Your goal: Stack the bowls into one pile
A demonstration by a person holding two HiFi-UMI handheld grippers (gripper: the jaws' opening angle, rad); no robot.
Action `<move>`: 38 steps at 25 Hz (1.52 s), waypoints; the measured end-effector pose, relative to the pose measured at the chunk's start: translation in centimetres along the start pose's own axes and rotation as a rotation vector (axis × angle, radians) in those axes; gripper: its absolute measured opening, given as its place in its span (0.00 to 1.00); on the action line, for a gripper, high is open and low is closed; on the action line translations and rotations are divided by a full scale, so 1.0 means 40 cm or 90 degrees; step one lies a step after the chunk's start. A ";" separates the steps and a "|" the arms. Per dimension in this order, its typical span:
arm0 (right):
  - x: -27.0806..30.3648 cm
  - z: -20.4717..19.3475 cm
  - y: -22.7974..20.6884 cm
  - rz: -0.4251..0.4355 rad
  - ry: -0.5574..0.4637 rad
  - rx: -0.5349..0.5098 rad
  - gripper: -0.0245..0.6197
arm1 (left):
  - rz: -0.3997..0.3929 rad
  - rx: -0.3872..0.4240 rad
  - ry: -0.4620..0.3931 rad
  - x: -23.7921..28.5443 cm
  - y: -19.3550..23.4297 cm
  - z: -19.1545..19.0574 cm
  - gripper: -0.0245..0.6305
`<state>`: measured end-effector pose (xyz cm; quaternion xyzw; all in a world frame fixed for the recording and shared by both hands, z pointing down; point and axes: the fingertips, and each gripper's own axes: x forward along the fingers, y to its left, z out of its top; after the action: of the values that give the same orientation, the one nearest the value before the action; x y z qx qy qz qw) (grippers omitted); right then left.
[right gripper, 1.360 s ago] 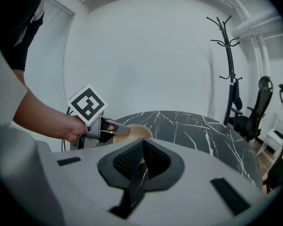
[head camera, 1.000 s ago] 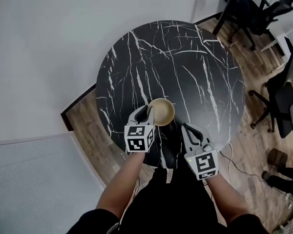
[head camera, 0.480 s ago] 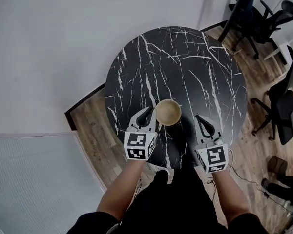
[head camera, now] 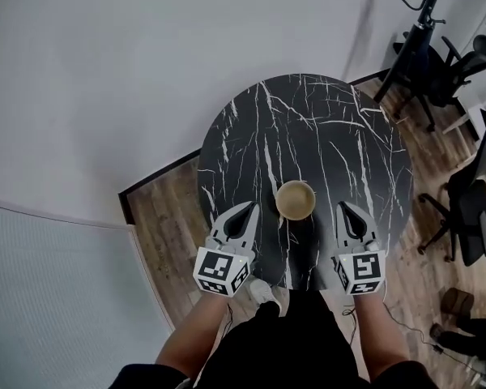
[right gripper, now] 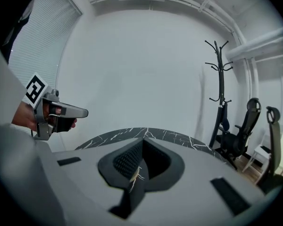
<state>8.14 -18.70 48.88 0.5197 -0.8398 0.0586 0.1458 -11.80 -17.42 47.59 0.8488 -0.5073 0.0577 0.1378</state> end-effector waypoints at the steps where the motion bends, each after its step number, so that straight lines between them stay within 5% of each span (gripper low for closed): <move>1: -0.007 0.008 0.011 0.002 -0.004 0.001 0.05 | 0.001 0.003 -0.001 -0.021 -0.003 0.001 0.06; 16: -0.123 0.136 0.153 0.035 -0.078 -0.026 0.05 | 0.002 0.036 -0.025 -0.191 -0.049 0.011 0.06; 22: -0.184 0.176 0.204 0.045 -0.054 -0.071 0.05 | -0.012 0.044 -0.032 -0.218 -0.087 0.017 0.06; 38: -0.244 0.155 0.215 0.044 -0.101 -0.054 0.05 | -0.006 0.062 -0.041 -0.274 -0.120 0.007 0.06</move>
<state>3.41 -7.98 40.47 0.4868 -0.8678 -0.0136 0.0987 -12.86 -6.09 43.89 0.8584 -0.5037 0.0548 0.0800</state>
